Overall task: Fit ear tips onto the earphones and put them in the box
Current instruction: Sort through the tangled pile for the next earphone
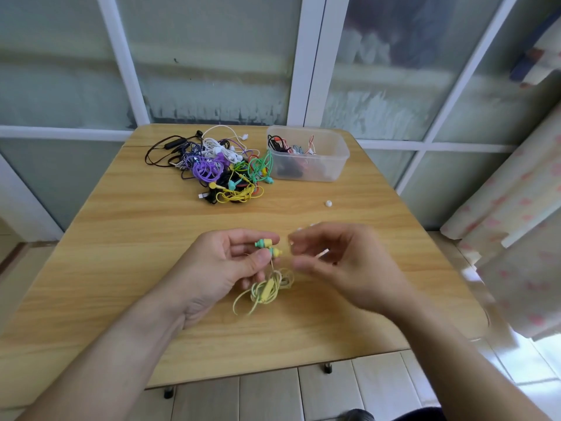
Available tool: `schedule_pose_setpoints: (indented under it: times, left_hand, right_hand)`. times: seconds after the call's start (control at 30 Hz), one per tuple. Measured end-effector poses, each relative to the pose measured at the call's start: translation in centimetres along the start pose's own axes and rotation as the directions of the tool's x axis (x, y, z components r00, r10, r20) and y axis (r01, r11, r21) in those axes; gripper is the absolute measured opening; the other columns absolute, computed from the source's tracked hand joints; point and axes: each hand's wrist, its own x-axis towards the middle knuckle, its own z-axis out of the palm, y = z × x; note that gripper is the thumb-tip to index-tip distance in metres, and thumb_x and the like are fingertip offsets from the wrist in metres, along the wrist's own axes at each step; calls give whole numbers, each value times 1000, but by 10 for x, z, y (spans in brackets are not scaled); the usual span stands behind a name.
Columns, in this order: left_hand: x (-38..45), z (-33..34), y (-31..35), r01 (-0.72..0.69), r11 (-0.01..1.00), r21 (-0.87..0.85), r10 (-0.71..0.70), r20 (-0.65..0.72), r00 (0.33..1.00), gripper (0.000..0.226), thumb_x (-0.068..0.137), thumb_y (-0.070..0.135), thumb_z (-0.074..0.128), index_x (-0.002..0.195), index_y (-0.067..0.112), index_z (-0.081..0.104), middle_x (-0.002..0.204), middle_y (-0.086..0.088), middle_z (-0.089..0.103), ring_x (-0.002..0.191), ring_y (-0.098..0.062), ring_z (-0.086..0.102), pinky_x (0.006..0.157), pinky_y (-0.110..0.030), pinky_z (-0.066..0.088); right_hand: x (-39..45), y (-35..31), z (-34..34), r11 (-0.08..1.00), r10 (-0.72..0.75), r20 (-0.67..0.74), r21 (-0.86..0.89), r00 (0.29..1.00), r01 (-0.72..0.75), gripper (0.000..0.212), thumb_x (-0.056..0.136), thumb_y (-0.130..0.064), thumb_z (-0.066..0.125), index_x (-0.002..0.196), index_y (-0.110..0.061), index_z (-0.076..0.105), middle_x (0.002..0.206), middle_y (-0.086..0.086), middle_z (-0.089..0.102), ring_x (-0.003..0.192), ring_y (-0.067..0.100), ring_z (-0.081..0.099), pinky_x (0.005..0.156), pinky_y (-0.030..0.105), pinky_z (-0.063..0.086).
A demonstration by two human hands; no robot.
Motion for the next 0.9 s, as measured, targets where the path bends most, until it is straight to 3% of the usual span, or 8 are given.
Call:
schedule_pose_setpoints:
  times: [0.13, 0.2, 0.3, 0.57, 0.67, 0.77, 0.83, 0.9]
  left_hand:
    - [0, 3, 0, 22, 999, -47, -24, -32, 999, 33, 68, 12, 70, 100, 5, 68, 84, -13, 74, 63, -12, 63, 52, -19, 52]
    - [1, 8, -2, 22, 998, -54, -24, -37, 999, 30, 68, 16, 69, 97, 5, 69, 82, -11, 74, 62, -12, 62, 53, -20, 53]
    - [1, 17, -4, 25, 999, -21, -25, -19, 1000, 28, 72, 22, 66, 96, 7, 68, 76, -5, 72, 61, -10, 60, 52, -18, 50]
    - [4, 23, -7, -14, 1000, 10, 14, 8, 1000, 12, 88, 14, 57, 97, 9, 64, 78, -3, 73, 63, -9, 60, 55, -18, 51]
    - [4, 22, -7, -37, 999, -5, 37, -3, 999, 20, 81, 18, 61, 98, 9, 65, 79, -5, 73, 65, -11, 60, 56, -18, 51]
    - [4, 21, -8, -65, 998, -8, 65, -15, 998, 22, 79, 18, 63, 99, 9, 66, 80, -7, 73, 66, -12, 59, 60, -19, 52]
    - [4, 22, -10, -88, 996, -5, 88, -26, 996, 13, 85, 10, 62, 98, 9, 66, 80, -7, 73, 66, -12, 58, 60, -19, 52]
    - [3, 23, -11, -116, 993, -2, 116, -49, 992, 11, 90, 4, 58, 96, 10, 65, 78, -6, 73, 66, -13, 57, 58, -19, 51]
  right_hand:
    - [5, 13, -42, 911, 94, -262, -366, 960, -190, 7, 84, -22, 73, 83, -28, 71, 75, -12, 70, 73, 2, 65, 65, 18, 49]
    - [2, 19, -54, 821, 210, -221, -489, 953, -294, 5, 84, -28, 73, 81, -29, 69, 76, -12, 68, 75, 6, 63, 62, 19, 47]
    - [-3, 22, -51, 740, 312, -128, -589, 941, -325, 10, 83, -39, 73, 86, -31, 67, 81, -14, 64, 75, 1, 58, 55, 16, 39]
    - [1, 27, -45, 737, 285, -129, -605, 950, -303, 4, 85, -26, 73, 84, -29, 70, 80, -11, 64, 74, 2, 57, 56, 15, 41]
    - [-2, 22, -46, 802, 213, -184, -528, 960, -279, 8, 85, -22, 72, 81, -28, 68, 77, -11, 68, 72, 2, 62, 61, 17, 47]
    - [-4, 10, -38, 965, 170, -187, -168, 968, -201, 9, 84, -13, 74, 83, -20, 68, 71, 0, 73, 63, 13, 70, 61, 25, 55]
    - [-6, 1, -25, 988, 143, -143, 75, 979, -133, 10, 85, -6, 73, 91, -13, 69, 73, 9, 73, 61, 18, 69, 58, 26, 55]
    - [-7, 0, -11, 994, 73, -166, 93, 983, -58, 12, 84, -9, 75, 94, -15, 72, 75, 6, 72, 62, 15, 67, 57, 27, 55]
